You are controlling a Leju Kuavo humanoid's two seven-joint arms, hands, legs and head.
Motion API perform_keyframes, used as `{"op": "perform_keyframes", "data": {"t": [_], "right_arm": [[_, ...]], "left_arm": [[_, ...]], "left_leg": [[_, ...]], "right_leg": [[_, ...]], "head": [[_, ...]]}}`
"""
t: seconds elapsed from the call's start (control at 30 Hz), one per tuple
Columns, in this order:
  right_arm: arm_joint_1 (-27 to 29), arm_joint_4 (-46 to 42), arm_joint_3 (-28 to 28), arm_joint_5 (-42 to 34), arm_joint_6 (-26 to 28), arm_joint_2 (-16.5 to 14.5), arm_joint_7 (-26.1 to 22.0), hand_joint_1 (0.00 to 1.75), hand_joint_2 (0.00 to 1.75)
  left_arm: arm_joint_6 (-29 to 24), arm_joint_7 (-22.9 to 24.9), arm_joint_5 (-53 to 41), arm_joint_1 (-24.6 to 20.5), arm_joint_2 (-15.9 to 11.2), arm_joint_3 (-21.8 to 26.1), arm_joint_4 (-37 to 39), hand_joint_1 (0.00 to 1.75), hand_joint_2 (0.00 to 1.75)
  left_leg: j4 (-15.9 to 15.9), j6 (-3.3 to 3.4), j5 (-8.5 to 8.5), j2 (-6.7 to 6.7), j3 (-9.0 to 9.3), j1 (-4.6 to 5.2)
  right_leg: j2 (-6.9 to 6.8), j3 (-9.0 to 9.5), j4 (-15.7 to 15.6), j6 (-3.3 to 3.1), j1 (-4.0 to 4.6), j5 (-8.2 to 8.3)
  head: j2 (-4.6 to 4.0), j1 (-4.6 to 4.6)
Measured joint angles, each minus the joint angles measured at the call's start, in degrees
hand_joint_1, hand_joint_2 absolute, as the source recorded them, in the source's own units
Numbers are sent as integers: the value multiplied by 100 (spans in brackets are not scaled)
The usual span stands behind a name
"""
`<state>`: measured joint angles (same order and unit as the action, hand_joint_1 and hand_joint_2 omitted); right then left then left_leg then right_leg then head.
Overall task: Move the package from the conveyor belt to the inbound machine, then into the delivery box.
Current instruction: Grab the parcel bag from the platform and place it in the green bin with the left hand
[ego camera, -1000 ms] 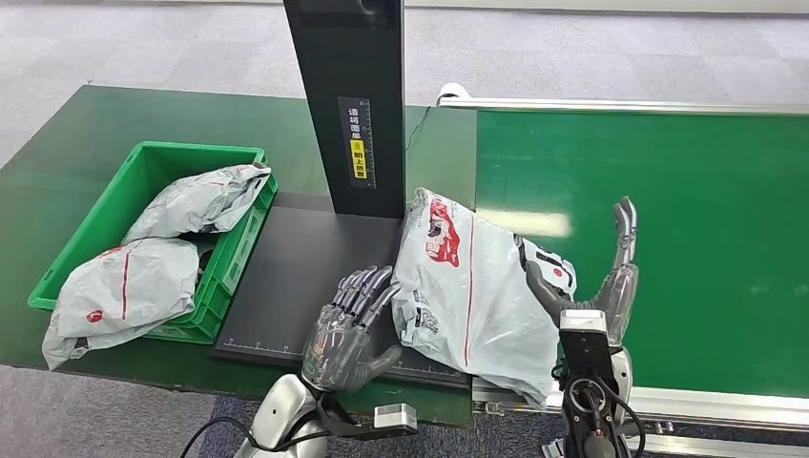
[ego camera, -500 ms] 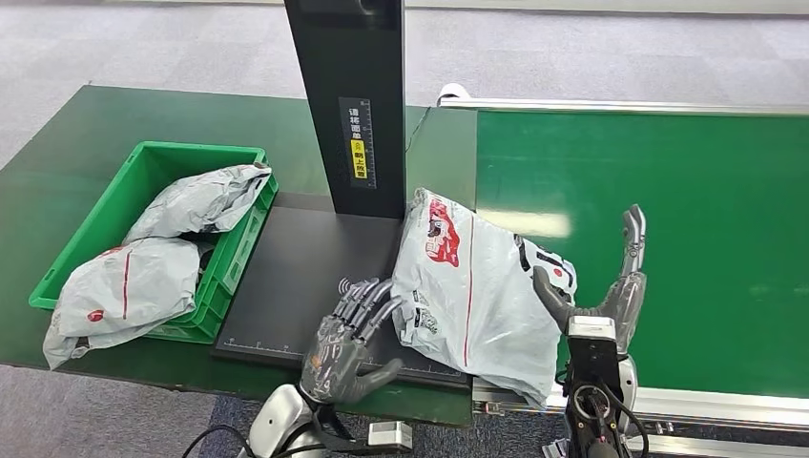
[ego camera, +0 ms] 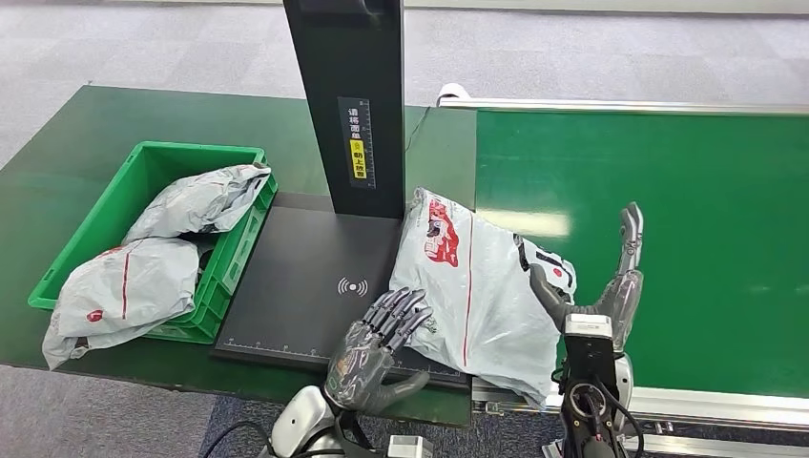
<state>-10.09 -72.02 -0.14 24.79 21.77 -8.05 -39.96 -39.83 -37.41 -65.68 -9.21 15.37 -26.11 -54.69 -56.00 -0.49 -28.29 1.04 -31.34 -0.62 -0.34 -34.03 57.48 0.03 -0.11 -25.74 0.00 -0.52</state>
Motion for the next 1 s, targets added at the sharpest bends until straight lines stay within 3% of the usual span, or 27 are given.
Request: {"op": "perform_keyframes", "data": {"t": [0.23, 0.27, 0.4, 0.47, 1.0], "right_arm": [[10, -106, -11, 28, 0, -40, 1, 0, 175], [15, -119, -14, 29, 0, -40, 1, 0, 175], [43, -167, -22, 32, 0, -45, 1, 0, 175], [50, -180, -26, 37, 0, -45, 1, 0, 175], [165, -336, -62, 41, -4, -51, 1, 0, 175]], "left_arm": [[1, -7, 61, -117, 10, -155, 107, 0, 175], [1, -7, 69, -133, 10, -170, 123, 7, 175], [1, -1, 136, -217, 15, -242, 200, 162, 175], [1, 13, 209, -268, 17, -285, 263, 175, 175], [1, -36, 398, -412, 34, -356, 599, 175, 175]], "left_leg": [[-1, 0, 0, 0, 1, 1], [-1, 0, 0, 0, 1, 1], [-1, 0, 0, 0, 0, 1], [-1, 0, 0, 1, 1, 1], [-1, 0, 0, 0, 0, 1]], "right_leg": [[0, 0, 0, 0, -1, 0], [0, -1, 0, 0, -1, 0], [0, -1, 0, 0, -1, 0], [0, -1, 0, 0, -1, 0], [0, -1, 0, 0, -1, 0]], "head": [[0, -1], [0, -2], [0, -2], [0, -1], [0, -1]]}}
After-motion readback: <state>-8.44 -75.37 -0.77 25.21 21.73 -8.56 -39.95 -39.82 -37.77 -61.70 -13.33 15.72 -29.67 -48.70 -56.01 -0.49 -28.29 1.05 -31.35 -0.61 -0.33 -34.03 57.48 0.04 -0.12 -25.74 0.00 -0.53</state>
